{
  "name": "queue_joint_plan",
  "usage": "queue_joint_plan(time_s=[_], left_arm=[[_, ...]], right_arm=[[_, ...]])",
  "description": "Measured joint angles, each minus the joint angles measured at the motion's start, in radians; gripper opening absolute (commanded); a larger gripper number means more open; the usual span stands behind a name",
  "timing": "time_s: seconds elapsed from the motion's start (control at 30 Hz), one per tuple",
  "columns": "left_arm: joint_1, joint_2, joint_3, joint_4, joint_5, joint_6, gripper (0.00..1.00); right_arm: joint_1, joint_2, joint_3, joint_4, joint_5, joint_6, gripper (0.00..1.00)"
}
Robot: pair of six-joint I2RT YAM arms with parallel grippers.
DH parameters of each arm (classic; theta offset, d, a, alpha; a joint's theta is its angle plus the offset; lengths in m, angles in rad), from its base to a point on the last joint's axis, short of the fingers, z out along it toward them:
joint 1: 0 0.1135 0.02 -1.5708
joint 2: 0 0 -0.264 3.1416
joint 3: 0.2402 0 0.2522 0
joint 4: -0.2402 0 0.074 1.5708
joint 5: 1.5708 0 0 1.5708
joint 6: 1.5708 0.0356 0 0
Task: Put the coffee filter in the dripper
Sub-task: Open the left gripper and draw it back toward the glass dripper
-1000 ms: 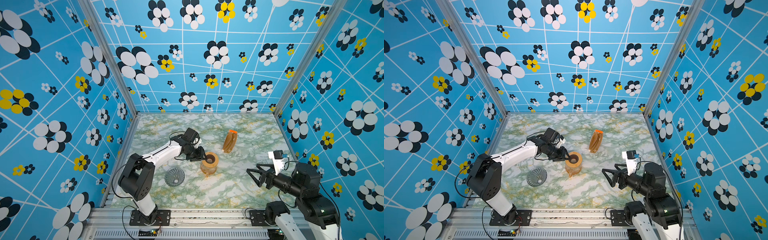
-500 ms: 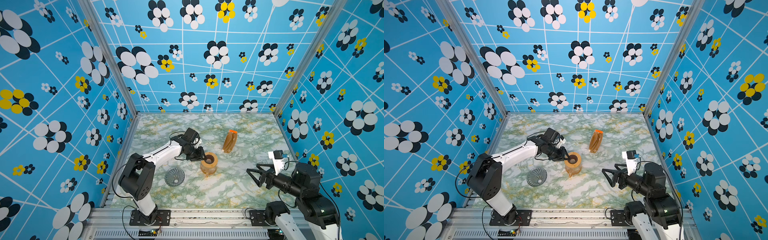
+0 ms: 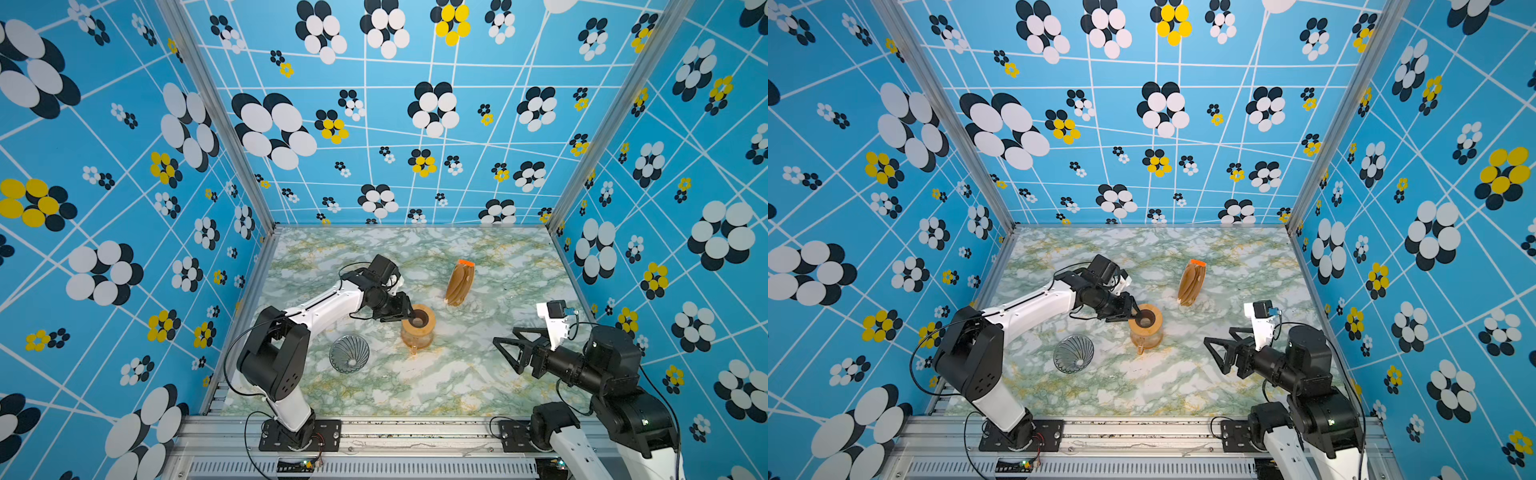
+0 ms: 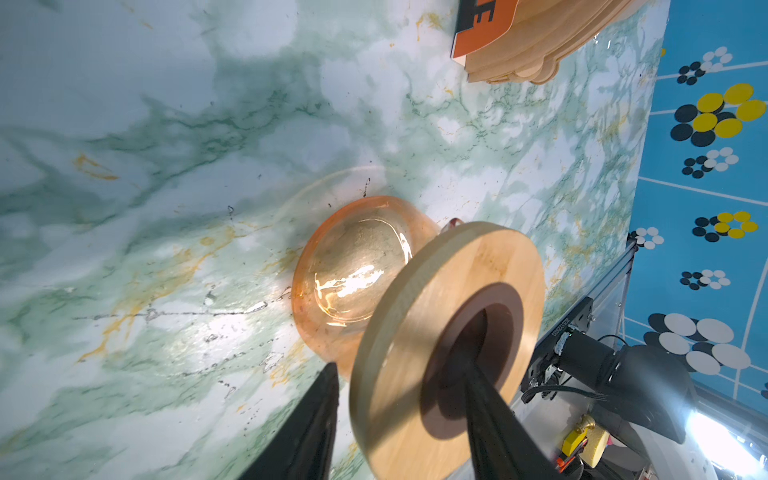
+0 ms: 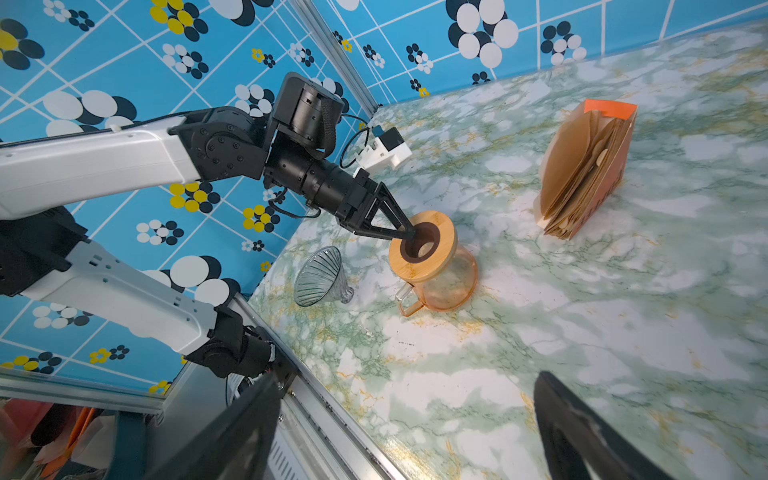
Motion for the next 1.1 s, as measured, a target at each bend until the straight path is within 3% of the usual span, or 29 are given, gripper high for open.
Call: queue_joint_plan(time_s=[0.23, 0.47, 0.77, 1.1], left_arm=[[0.003, -0.117, 0.011, -0.049, -0.039, -0.005, 0.51], [0.048, -0.375, -0.010, -0.149, -0.123, -0.005, 0.51], [0.140, -0.656, -0.172, -0.372, -0.223, -0.026, 0.52], [0.209, -0.897, -0.340, -0.578, -0.307, -0.094, 0.52]], right_arm=[[0.000, 0.002, -0.001, 0.000, -0.002, 0.000, 0.95], [0.000, 0.042, -0.001, 0.000, -0.060, 0.002, 0.95], [0.000, 0.057, 0.008, -0.033, -0.188, 0.016, 0.96], [0.000, 0.023, 0.015, -0.053, -0.222, 0.023, 0.96]])
